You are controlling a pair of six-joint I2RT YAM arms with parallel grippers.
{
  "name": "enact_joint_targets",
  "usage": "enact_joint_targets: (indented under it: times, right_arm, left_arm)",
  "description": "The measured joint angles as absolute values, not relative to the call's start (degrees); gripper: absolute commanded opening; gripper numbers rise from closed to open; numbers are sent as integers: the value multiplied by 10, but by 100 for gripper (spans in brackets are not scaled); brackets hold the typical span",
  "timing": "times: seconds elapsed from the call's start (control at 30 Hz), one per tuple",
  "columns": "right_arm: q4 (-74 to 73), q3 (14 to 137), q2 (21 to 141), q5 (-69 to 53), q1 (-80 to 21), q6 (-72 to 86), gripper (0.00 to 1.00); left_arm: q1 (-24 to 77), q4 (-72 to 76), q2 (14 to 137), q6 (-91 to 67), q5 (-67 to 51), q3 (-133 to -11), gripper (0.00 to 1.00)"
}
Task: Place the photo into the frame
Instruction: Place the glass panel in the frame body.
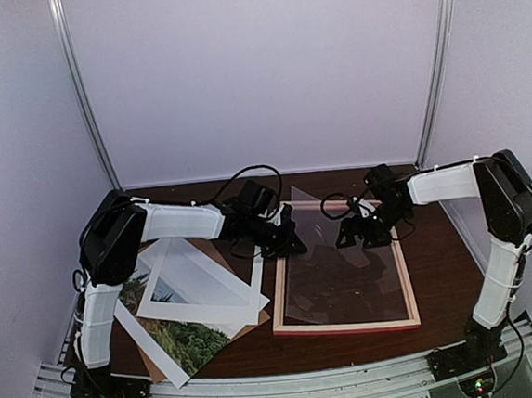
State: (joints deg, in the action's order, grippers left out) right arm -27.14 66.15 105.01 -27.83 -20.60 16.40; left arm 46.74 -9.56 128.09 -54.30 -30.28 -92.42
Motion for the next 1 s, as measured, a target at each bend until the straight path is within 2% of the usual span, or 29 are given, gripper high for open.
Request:
enact_joint_targets:
  times: [0.17, 0.7, 1.0]
  right_arm:
    - [-270, 662, 1059, -285, -206, 165, 95]
    - [-259, 657, 1059, -286, -206, 168, 95]
    - [-253, 653, 1059, -286, -206, 169, 95]
  left_arm:
    - [469, -97, 1281, -543, -303, -927, 5]
    - [473, -114, 1281, -532, -305, -934, 42]
    - [473, -130, 1278, -513, -279, -924, 54]
